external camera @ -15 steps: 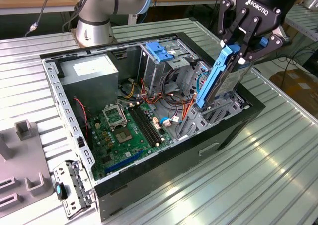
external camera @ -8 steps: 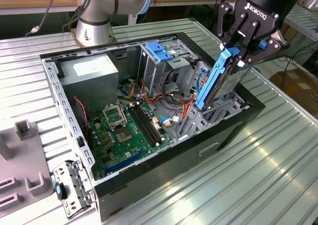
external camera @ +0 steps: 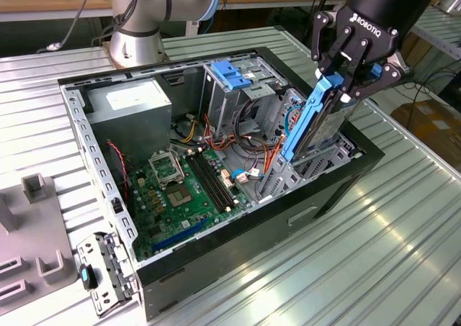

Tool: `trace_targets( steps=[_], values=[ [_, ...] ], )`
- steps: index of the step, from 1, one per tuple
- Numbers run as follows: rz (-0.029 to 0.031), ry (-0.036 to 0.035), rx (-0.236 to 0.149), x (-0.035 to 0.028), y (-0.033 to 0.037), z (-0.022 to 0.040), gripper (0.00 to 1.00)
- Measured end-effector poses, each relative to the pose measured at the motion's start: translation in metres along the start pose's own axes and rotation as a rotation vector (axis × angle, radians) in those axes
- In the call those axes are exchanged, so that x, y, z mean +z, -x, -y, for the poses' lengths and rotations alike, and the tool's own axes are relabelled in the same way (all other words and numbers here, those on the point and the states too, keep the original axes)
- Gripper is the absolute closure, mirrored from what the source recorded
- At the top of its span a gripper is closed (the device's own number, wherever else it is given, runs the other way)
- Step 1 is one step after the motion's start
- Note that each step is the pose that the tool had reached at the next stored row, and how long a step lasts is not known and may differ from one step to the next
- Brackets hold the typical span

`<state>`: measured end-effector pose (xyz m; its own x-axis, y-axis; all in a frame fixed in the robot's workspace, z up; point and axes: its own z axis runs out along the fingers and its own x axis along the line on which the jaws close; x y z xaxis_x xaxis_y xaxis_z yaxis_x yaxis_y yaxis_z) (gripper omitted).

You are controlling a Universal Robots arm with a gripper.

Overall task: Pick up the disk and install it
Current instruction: 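Insert the disk into the insertion slot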

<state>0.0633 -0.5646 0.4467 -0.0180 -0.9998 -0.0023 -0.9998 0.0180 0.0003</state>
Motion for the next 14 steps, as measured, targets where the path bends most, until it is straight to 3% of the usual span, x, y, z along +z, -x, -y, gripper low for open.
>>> trace_targets(
  steps=[8,14],
  values=[
    [-0.0007,0.0003,0.000,0.0055,0.0001,0.0000,0.63],
    [-0.0008,0.0006,0.000,0.0137,0.0000,0.0000,0.63]
  ],
)
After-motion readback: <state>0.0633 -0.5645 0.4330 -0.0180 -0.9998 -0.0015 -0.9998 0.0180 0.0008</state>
